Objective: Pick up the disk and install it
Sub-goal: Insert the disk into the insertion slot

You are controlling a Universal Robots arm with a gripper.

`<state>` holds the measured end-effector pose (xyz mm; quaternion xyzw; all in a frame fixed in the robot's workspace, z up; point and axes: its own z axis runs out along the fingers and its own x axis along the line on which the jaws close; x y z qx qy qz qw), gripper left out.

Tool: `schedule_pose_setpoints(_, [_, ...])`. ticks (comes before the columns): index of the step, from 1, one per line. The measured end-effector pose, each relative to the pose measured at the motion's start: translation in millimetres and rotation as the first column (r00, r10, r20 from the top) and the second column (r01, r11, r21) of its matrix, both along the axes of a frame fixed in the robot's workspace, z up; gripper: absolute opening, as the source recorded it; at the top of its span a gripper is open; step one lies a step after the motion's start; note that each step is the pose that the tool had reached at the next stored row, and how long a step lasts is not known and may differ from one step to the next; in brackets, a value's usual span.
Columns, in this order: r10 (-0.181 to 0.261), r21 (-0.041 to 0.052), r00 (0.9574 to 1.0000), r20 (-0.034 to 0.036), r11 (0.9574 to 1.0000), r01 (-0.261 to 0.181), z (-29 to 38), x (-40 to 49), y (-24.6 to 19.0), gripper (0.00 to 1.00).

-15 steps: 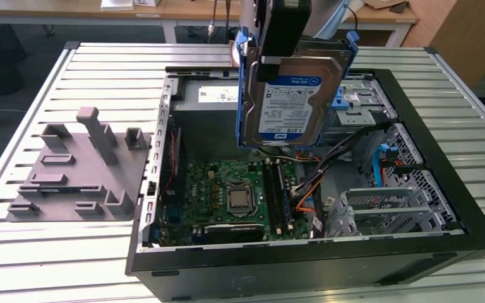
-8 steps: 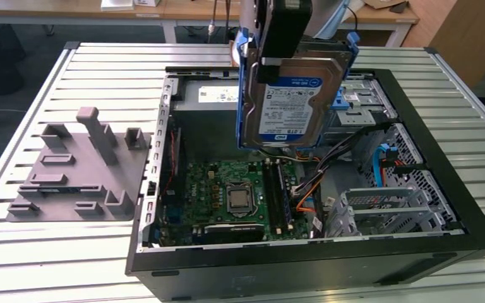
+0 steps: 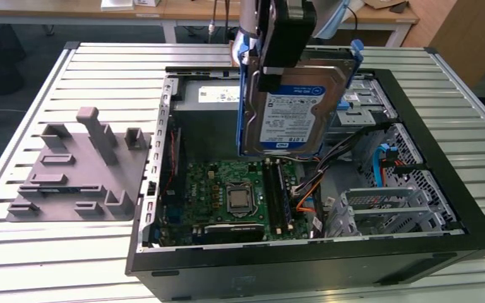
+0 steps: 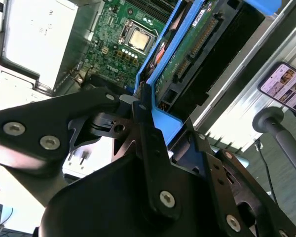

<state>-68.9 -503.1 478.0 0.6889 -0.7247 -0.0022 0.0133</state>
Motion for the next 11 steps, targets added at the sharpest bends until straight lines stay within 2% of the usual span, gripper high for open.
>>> schedule_pose_setpoints(5, [0.000,-0.0002,1.0000,-0.0001,1.0000,0.000,-0.8,0.0,-10.6,0.36])
schedule_pose_setpoints(8, [0.000,0.0009,1.0000,0.0000,1.0000,0.000,-2.0,0.3,-12.9,0.36])
schedule_pose_setpoints(10, [0.000,0.0108,1.0000,0.0001,0.9999,0.000,-2.6,0.8,-13.7,0.36])
schedule_pose_setpoints(11, [0.000,0.0115,1.0000,0.0002,0.9999,0.000,-2.9,0.9,-14.3,0.36])
